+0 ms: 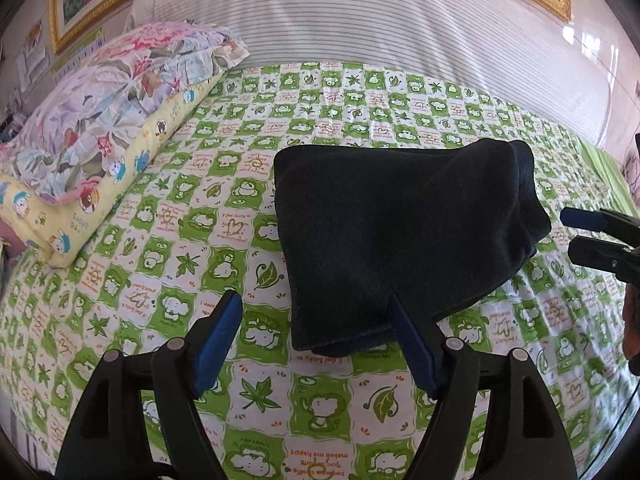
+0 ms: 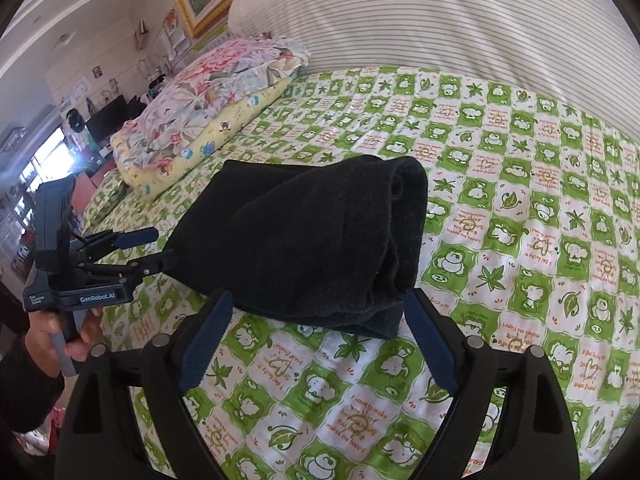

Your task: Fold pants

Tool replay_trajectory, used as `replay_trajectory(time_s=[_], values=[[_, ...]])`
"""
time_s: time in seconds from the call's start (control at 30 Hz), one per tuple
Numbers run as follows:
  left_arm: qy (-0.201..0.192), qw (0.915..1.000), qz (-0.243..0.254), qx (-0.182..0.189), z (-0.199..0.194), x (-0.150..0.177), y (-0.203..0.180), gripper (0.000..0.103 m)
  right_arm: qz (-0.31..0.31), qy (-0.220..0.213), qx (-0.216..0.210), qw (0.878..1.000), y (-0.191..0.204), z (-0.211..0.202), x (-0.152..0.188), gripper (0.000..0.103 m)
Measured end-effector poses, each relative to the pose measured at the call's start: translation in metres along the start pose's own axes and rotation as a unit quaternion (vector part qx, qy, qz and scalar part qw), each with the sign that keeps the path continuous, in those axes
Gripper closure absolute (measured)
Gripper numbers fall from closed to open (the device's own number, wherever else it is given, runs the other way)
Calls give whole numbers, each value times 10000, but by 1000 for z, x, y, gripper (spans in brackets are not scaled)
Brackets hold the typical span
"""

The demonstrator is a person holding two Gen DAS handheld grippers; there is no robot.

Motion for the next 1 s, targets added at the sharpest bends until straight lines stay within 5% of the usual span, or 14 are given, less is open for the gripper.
replay_trajectory(time_s=[1.0], values=[[-96,9991,148,-373,-13,22,-16,21,-312,-159,229,9991,41,15,27,12]])
Point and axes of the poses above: each gripper's, at about its wrist camera, not at the fingertips, and z roughly the way its jaws point, y to its left, x to its underside, the point moved 10 cm from there along z, roughly the way its jaws point, and after that the axes turned 4 degrees about z, right-handed, at the moved point
